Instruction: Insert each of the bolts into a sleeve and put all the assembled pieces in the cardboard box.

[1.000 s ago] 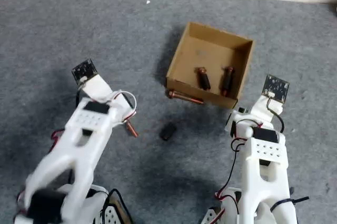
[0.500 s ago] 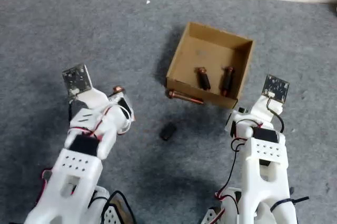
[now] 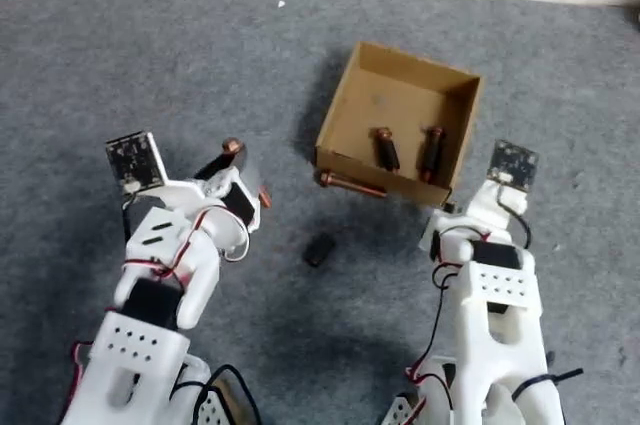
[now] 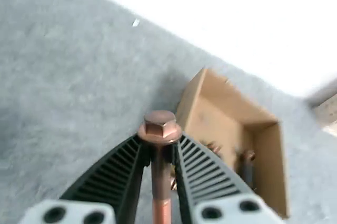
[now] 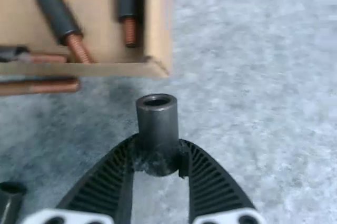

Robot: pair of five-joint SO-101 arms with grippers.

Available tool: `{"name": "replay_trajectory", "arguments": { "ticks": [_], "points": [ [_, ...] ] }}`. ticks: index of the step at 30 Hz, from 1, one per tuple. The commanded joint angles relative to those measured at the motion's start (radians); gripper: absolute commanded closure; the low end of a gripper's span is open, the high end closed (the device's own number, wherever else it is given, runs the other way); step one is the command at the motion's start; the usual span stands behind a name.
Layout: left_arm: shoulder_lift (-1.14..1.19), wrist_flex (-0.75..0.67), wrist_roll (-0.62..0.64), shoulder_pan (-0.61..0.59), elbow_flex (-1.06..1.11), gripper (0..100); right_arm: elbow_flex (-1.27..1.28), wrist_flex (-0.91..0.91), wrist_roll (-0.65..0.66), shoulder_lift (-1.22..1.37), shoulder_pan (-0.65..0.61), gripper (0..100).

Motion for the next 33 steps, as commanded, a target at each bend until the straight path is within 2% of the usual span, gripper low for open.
{"name": "replay_trajectory", "arguments": {
  "ticks": [1,3,8,19,28,30,33],
  "points": [
    [-0.087,-0.041,-0.008,0.019,-0.039,100,-0.016,-0.027,0.0,-0.033,-0.062,99.5],
    [-0.116,-0.041,-0.008,0.019,-0.039,100,-0.018,-0.027,0.011,-0.035,-0.096,99.5],
    [-0.188,-0.041,-0.008,0.019,-0.038,100,-0.088,-0.027,0.189,-0.044,-0.236,99.5],
    [-0.357,-0.04,-0.008,0.018,0.077,100,-0.05,-0.035,0.195,-0.418,-0.397,99.5],
    [-0.556,-0.04,-0.008,0.018,0.088,100,0.255,-0.384,0.207,-0.641,-0.539,99.5],
    [-0.579,-0.04,-0.008,0.018,0.09,100,0.326,-0.447,0.259,-0.687,-0.575,99.5],
    [-0.584,-0.04,-0.008,0.019,0.09,100,0.441,-0.542,0.404,-0.768,-0.63,99.4]
  ]
}}
